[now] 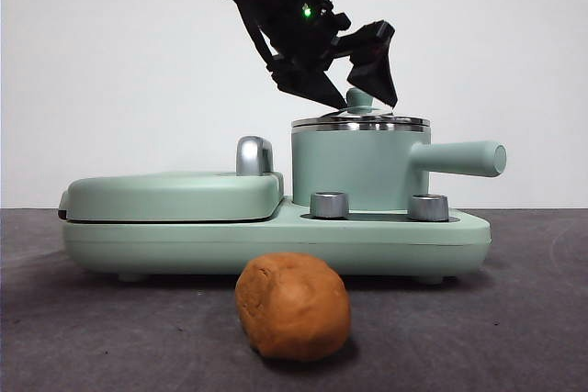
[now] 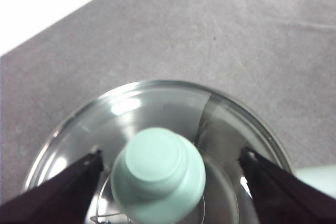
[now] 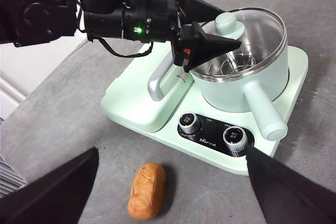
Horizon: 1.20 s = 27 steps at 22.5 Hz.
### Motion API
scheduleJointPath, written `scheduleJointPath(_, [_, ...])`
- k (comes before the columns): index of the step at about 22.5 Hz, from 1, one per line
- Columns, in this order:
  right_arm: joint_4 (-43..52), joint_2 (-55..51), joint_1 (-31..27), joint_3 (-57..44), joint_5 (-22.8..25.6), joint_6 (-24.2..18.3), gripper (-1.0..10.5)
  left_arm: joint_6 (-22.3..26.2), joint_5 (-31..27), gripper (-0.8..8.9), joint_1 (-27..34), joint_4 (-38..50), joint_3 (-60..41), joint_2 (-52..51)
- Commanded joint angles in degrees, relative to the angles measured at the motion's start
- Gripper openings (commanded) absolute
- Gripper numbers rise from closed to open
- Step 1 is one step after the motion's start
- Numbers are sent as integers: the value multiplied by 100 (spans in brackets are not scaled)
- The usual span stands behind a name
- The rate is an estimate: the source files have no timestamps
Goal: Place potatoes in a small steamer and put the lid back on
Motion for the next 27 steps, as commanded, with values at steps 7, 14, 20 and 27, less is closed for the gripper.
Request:
scheduleJointPath(7, [44,37,4,109,-4,-70,447,-35,-15,275,-66,254,170,181])
scheduleJointPath(14, [35,37,4,109,-2,-70,447,-35,-17,81,-66,264,170,181])
scheduleJointPath(20, [33,37,4,109,-2,-68,447,-339,-15,81,-63,262,339,42])
scheduleJointPath(27, [-367,308,254,247,492,94,448,-717,-17,81,-26,-341,732,-540])
